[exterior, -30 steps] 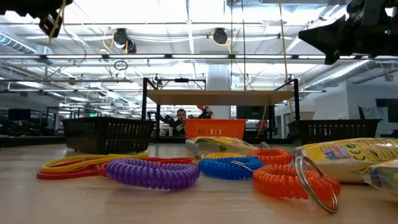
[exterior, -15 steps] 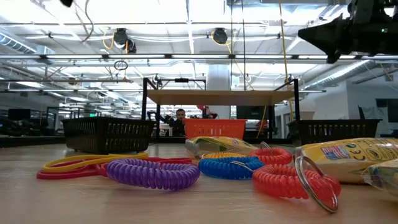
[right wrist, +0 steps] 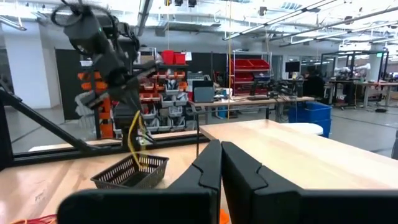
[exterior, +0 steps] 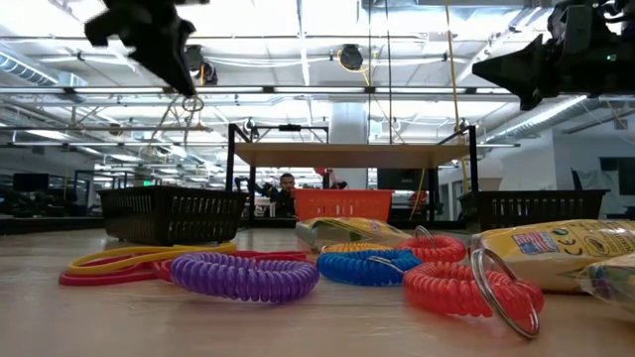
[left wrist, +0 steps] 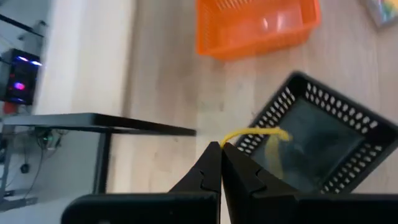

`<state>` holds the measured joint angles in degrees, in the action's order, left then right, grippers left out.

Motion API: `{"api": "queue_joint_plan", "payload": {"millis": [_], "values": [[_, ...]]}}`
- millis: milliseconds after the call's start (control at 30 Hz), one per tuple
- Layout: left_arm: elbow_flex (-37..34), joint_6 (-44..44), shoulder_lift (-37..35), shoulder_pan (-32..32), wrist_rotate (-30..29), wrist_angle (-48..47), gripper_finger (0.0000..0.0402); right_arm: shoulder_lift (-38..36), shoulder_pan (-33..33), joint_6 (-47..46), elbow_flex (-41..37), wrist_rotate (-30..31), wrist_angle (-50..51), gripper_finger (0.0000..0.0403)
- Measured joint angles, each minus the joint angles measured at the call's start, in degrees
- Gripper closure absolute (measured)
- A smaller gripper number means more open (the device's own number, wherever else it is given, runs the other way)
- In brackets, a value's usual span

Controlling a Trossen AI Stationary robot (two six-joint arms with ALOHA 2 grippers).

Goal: Pick & Place Office Desk Supplies
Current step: Put the yellow rubber band into the left black bin, then put the orange spring keychain into the orange bin

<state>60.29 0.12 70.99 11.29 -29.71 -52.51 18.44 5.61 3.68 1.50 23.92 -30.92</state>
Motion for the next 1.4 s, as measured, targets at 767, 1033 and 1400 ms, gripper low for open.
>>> {"api": "queue_joint_plan", "payload": {"millis": [767, 1033, 1400], "values": [[0.0, 1.31, 10.83, -2.64, 15.76, 0.27, 0.0307, 0.22, 0.0, 0.0, 0.0, 0.0, -0.08, 0.0403], [0.0, 1.65, 10.73, -3.57, 16.98, 0.12, 0.0211, 0.22, 0.0, 0.0, 0.0, 0.0, -0.07, 0.0403], [-9.77, -0.29, -12.83, -6.52, 20.95, 20.03, 0.0303, 0.24, 0.0, -0.02, 0.0, -0.02, -0.09, 0.0403]]}}
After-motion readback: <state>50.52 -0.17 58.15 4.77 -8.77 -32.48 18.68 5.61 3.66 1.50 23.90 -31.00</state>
